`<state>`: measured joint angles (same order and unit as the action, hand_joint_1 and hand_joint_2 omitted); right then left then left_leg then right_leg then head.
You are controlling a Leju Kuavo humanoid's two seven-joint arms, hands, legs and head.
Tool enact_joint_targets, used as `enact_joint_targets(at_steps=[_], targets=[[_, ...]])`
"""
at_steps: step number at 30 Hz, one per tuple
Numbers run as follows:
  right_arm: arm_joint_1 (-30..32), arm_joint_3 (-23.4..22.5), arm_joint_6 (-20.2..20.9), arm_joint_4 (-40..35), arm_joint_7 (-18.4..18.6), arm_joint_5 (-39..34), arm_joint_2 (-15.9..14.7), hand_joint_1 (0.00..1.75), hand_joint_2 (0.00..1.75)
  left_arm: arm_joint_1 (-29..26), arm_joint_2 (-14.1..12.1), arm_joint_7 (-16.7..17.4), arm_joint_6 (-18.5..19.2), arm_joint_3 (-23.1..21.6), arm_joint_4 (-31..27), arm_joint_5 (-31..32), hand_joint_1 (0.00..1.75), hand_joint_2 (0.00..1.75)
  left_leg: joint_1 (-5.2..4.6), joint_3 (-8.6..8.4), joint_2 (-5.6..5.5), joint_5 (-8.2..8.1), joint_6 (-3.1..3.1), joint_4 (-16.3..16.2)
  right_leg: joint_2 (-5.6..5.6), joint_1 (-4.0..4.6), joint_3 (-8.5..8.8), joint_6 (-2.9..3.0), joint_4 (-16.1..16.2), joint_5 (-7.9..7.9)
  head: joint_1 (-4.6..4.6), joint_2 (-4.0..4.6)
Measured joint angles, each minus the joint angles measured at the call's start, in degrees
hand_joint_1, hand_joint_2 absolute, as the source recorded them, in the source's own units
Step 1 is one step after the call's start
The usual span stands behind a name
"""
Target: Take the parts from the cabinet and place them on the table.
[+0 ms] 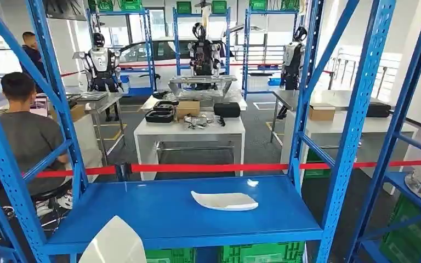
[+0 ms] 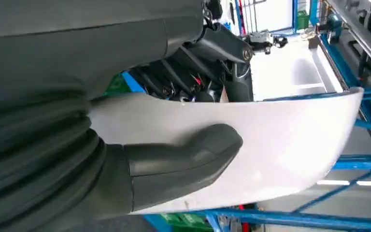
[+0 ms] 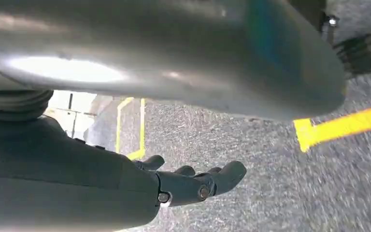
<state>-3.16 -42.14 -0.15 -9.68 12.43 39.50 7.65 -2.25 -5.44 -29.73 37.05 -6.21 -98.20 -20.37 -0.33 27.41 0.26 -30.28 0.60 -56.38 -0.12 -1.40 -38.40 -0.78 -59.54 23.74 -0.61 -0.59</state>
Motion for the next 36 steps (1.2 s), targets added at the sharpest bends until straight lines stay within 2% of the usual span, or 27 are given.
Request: enact_joint_targets(at_steps=[1,2,3,4,6,8,9,10,11,14,15,16,18,19,20,21,23,24,25,26,29,30,31,33,34,35,36], targets=[[0.09,0.00,0.04,0.00,0.22,0.09,0.09,0.00,0.00,-0.34,0.19,-0.07,0.00,0.00,0.02,-0.44,1.75,1.75,-0.02,1.00,-0.03,0.72,0.74,-0.01,0.01,0.17,-0.85,0.00,-2.76,4.12,0.24,-0.02],[0.06,0.00,0.09,0.00,0.59,0.11,0.09,0.00,0.00,-0.71,0.46,-0.22,0.00,0.00,0.04,-0.70,1.75,1.75,-0.08,1.88,-0.02,1.44,0.91,-0.05,0.02,0.20,-1.75,-0.10,-6.55,7.84,0.31,-0.02],[0.00,0.00,0.09,0.00,0.68,0.15,0.07,0.00,0.00,-1.04,0.63,-0.22,0.00,0.00,0.18,-0.76,1.75,1.75,-0.19,2.45,0.03,2.24,1.01,-0.12,0.07,0.31,-2.53,-0.22,-10.96,10.81,0.31,-0.02],[-0.02,0.00,0.09,0.00,0.68,0.17,0.02,0.00,0.00,-1.30,0.81,-0.22,0.00,0.00,0.33,-0.81,1.75,1.75,-0.25,3.44,0.10,2.97,1.06,-0.23,0.08,0.41,-2.87,-0.27,-14.44,11.96,0.35,-0.02],[-0.05,0.00,0.09,0.00,0.68,0.17,-0.04,0.00,0.00,-1.78,0.98,-0.17,0.00,0.00,0.52,-1.18,1.75,1.75,-0.27,5.82,0.13,4.39,0.88,-0.89,0.09,0.51,-1.46,-0.17,-16.29,9.13,0.37,-0.02],[-0.06,0.00,-0.02,0.00,0.72,0.24,-0.11,0.00,0.00,-2.29,1.27,0.07,0.09,0.07,0.59,-2.10,1.75,1.75,-0.17,8.27,0.13,5.49,0.54,-1.89,0.07,0.51,4.65,0.01,-9.08,5.62,0.48,-0.02],[-0.19,0.00,-0.04,-0.02,0.72,0.22,-0.13,0.00,0.00,-2.67,1.48,0.07,0.15,0.11,0.59,-2.40,1.75,1.75,-0.17,8.93,0.13,5.87,0.30,-2.52,0.07,0.53,8.61,0.20,-3.98,6.41,0.50,-0.02],[-0.39,0.00,-0.04,-0.07,1.03,0.22,-0.18,0.00,0.00,-3.19,1.70,0.05,0.20,0.17,0.57,-2.51,1.75,1.75,-0.42,9.64,0.11,6.15,-0.05,-2.95,0.09,0.92,11.42,0.42,0.82,9.06,0.66,-0.02],[-0.41,-0.02,-0.09,-0.06,0.99,0.11,-0.20,0.00,0.00,-3.56,1.81,0.09,0.30,0.26,0.63,-2.66,1.75,1.75,-0.38,9.63,0.26,6.54,-0.44,-2.95,0.20,0.99,11.43,0.66,1.04,9.21,0.37,-0.02],[-0.26,-0.59,-0.22,-0.04,0.96,-0.33,-0.17,0.00,0.00,-4.00,2.64,0.18,0.66,0.39,1.03,-2.91,1.75,1.75,-0.23,9.83,0.30,8.32,-1.58,-2.41,0.06,1.09,10.29,1.76,1.68,7.76,0.39,-0.02],[-0.45,-0.92,-0.22,-0.04,0.79,-0.66,-0.11,0.00,0.00,-4.12,2.75,0.22,0.66,0.50,1.42,-3.02,1.75,1.75,0.12,10.27,-0.10,7.24,-1.79,-3.03,-0.48,0.86,9.70,2.25,1.82,6.97,0.44,0.07],[-0.54,-1.11,-0.24,-0.04,0.70,-0.83,-0.11,0.00,0.00,-4.13,3.08,0.54,0.66,0.50,1.85,-3.10,1.75,1.75,0.12,11.14,-0.17,3.84,-2.12,-4.70,-0.38,0.84,8.86,2.68,1.95,6.26,0.15,0.02],[-0.54,-1.40,-0.39,-0.04,0.70,-0.98,-0.11,0.00,0.00,-4.08,3.69,1.10,0.66,0.50,2.32,-3.94,1.75,1.75,0.52,12.60,-0.17,-3.59,-2.69,-12.26,-0.50,0.88,7.01,2.80,1.92,4.66,0.13,0.02],[-0.54,-1.64,-0.52,-0.06,0.70,-1.09,-0.11,0.00,0.00,-4.07,3.95,1.59,0.87,0.50,2.58,-4.78,1.75,1.75,0.60,13.02,-0.16,-5.33,-2.91,-16.14,-0.55,0.92,5.98,2.74,1.85,3.86,0.07,-0.02],[-0.54,-1.86,-0.68,-0.04,0.70,-1.18,-0.11,0.00,0.00,-4.05,4.17,1.96,1.18,0.50,2.82,-5.48,1.75,1.75,0.71,12.87,-0.16,-4.97,-3.04,-18.77,-0.62,0.92,4.92,2.65,1.79,3.05,0.04,-0.02],[-0.54,-2.01,-0.74,-0.06,0.70,-1.29,-0.11,0.00,0.00,-4.02,4.28,2.38,1.55,0.50,3.08,-6.29,1.75,1.75,0.81,11.91,-0.16,-3.08,-3.10,-19.23,-0.66,0.92,4.14,2.53,1.75,2.31,0.00,-0.02],[-0.57,-2.40,-0.85,-0.04,0.70,-1.59,-0.11,0.00,0.00,-3.60,4.68,3.32,2.32,0.50,3.61,-7.72,1.75,1.75,1.03,7.04,-0.17,1.03,-3.08,-14.30,-0.67,0.91,2.15,2.15,1.57,0.79,-0.02,-0.02],[-0.64,-2.60,-0.90,-0.07,0.70,-1.88,-0.07,0.00,0.00,-3.16,4.83,3.65,2.47,0.50,3.94,-7.98,1.75,1.75,1.16,2.90,-0.25,1.18,-3.01,-9.11,-0.64,0.92,1.56,1.91,1.43,0.13,-0.02,-0.02],[-0.68,-2.82,-0.94,-0.07,0.83,-1.92,-0.04,0.00,0.00,-2.62,5.05,3.93,2.54,0.48,4.26,-8.15,1.75,1.75,1.08,-1.12,-0.40,-1.38,-2.85,-3.65,-0.59,0.99,1.19,1.54,1.35,-0.33,-0.09,-0.02],[-0.82,-2.95,-1.01,-0.07,1.10,-2.03,0.18,0.00,0.00,-2.24,5.20,4.02,2.73,0.46,4.55,-8.44,1.75,1.75,0.65,-3.28,-0.64,-2.78,-2.30,0.37,-0.61,0.99,0.95,1.18,1.23,-0.94,0.06,-0.02],[-0.63,-3.54,-0.85,-0.07,0.68,-2.49,0.35,0.00,0.00,-1.84,5.57,4.46,3.28,0.46,5.96,-9.42,1.75,1.75,-0.16,-1.63,-0.48,-1.41,-0.62,0.27,-0.60,0.41,0.65,-0.20,2.11,-3.03,0.09,-0.02],[-0.34,-3.80,-0.83,-0.04,0.53,-2.54,0.37,0.00,0.00,-1.58,5.75,4.48,3.43,0.46,6.47,-9.62,1.75,1.75,0.18,-0.82,-0.14,-0.53,0.18,0.47,-0.42,-0.02,0.06,-0.42,1.77,-2.78,0.00,0.00],[-0.13,-3.85,-0.70,-0.02,0.37,-2.51,0.53,0.00,0.00,-1.48,5.97,4.59,3.52,0.46,6.80,-9.62,1.75,1.75,0.07,-0.04,-0.05,0.14,0.70,0.44,-0.28,0.12,-0.54,-0.52,0.14,0.55,0.26,0.00],[-0.14,-3.85,-0.52,-0.02,1.71,-2.43,0.61,0.00,0.00,-1.50,6.27,4.61,3.67,0.46,7.17,-9.64,1.75,1.75,-0.10,1.52,0.03,1.52,1.15,0.39,-0.24,0.25,-2.25,-0.58,-7.35,8.43,0.39,-0.02],[-0.18,-3.85,-0.37,-0.02,2.04,-2.34,0.57,0.00,0.00,-1.51,6.29,4.66,3.67,0.46,7.45,-9.62,1.75,1.75,-0.24,2.21,0.15,2.24,1.24,0.30,-0.20,0.39,-2.88,-0.59,-11.67,10.74,0.42,-0.02],[-0.18,-3.85,-0.33,-0.02,1.95,-2.27,0.57,0.00,0.00,-1.61,6.34,4.70,3.67,0.46,7.67,-9.59,1.75,1.75,-0.33,3.22,0.22,2.98,1.26,0.03,-0.19,0.49,-3.05,-0.54,-14.72,11.05,0.44,-0.02],[-0.16,-3.85,-0.22,-0.02,1.88,-2.16,0.52,0.00,0.00,-1.76,6.34,4.70,3.67,0.46,7.87,-9.42,1.75,1.75,-0.35,4.48,0.23,3.62,1.18,-0.32,-0.17,0.60,-2.44,-0.42,-15.95,9.57,0.42,-0.02]])
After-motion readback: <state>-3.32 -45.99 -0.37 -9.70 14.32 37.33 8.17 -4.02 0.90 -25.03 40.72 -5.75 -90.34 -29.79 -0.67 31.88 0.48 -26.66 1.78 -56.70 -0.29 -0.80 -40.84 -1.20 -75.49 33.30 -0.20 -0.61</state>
